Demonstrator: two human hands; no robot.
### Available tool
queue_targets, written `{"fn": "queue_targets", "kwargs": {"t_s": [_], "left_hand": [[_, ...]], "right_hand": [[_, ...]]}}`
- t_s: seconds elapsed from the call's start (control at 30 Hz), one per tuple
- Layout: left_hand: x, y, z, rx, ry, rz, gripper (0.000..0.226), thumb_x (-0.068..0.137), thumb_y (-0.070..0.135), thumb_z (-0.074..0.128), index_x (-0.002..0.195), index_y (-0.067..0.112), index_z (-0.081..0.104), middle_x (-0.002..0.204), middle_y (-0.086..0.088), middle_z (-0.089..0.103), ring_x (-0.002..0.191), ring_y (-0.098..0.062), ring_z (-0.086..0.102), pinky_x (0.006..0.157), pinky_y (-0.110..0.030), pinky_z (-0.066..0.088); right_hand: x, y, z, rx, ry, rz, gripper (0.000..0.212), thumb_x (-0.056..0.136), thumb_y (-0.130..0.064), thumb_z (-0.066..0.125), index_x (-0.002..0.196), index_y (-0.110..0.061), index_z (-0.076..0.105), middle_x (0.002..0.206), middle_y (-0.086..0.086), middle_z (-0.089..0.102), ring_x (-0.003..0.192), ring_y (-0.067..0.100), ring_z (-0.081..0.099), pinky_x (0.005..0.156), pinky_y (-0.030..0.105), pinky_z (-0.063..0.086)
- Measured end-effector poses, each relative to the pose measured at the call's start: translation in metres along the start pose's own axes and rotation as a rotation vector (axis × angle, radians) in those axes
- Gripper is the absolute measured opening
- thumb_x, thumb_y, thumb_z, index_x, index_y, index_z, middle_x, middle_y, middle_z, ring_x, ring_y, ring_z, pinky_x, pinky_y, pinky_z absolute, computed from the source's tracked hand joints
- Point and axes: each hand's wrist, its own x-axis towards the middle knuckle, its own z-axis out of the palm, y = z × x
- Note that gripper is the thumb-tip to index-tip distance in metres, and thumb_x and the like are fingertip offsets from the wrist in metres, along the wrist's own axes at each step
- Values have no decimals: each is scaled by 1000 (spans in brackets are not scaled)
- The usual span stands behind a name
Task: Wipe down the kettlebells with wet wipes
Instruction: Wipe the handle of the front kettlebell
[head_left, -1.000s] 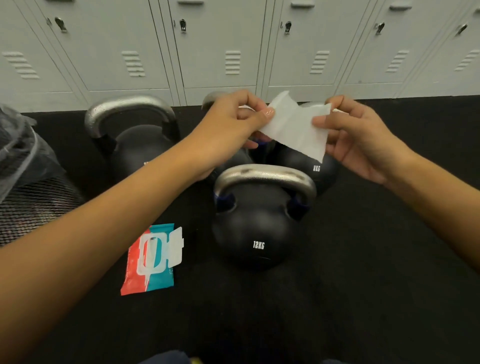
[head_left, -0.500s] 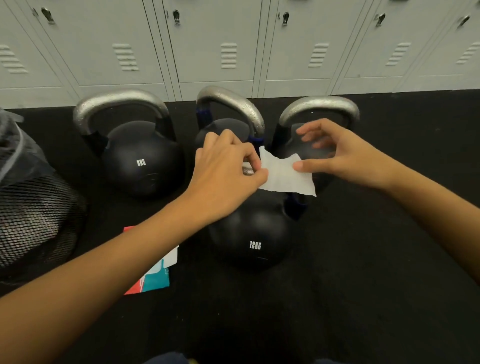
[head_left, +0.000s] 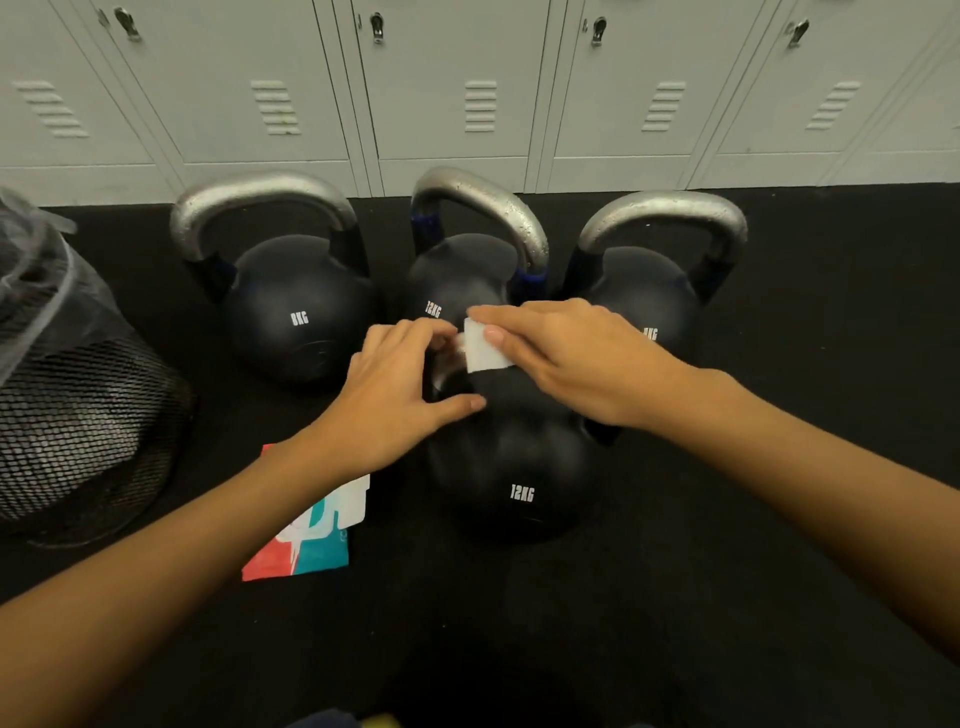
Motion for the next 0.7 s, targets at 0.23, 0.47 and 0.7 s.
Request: {"fn": "queue_targets", "kwargs": {"t_s": [0.23,0.47,0.7], "left_hand": [[4,-5,1,-82,48,19,39,83,33,70,118,24,58,105,10,54,105,-9,51,97,-35,42],[5,-3,1,-106,79,-2,42,81,26,73,120,20,60,109,5,58,102,-9,56,85,-18,37],[4,-4,0,-116,67,11,40,81,26,72,119,20,60,111,5,60,103,-6,56,80,-8,37]], "right_hand": [[-5,7,15,-266,157,-76,60,98,-52,13,137,-23,48,109,-4,64,94,20,63,86,41,42],[-36,41,21,47,253,58,45,102,-51,17,115,-29,55,97,-9,64,88,14,59,90,40,39],[4,0,29,-371,318,-48,53,100,-44,18,110,-16,63,83,5,65,71,30,63,74,41,39]]}}
